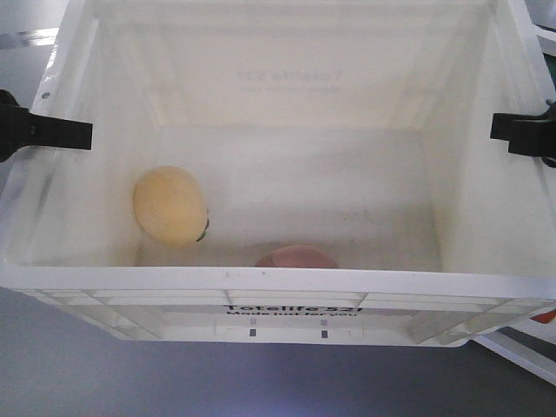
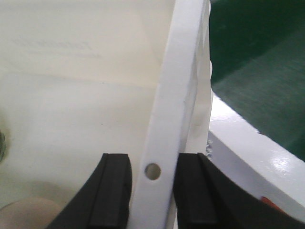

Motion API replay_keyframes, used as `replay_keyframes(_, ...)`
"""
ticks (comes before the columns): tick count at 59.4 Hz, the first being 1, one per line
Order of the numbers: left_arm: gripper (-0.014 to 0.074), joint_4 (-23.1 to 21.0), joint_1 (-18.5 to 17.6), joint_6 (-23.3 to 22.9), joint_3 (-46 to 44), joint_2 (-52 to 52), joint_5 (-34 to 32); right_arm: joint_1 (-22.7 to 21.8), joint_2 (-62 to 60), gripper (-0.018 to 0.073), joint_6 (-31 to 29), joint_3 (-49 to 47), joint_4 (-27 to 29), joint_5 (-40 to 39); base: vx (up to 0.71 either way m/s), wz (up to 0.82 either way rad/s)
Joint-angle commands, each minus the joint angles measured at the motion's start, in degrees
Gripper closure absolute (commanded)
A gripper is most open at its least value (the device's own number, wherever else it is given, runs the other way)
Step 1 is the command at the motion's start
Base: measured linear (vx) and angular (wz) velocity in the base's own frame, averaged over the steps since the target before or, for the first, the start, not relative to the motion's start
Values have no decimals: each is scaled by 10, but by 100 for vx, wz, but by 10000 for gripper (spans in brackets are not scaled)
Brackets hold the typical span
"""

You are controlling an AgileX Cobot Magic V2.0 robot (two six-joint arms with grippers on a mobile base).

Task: Place moving items into box and shelve
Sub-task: 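Hold the tote raised while the base drives away, then keep holding the tote while the base drives across the floor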

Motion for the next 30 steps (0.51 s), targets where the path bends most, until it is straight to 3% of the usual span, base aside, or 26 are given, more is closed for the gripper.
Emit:
replay_keyframes(1, 603, -80, -8, 16, -26, -16, -50, 2, -12, 565, -15, -25, 49, -78, -17, 69)
replay_keyframes(30, 603, -80, -8, 16, -26, -16, -50, 2, -12, 565, -15, -25, 49, -78, -18, 73)
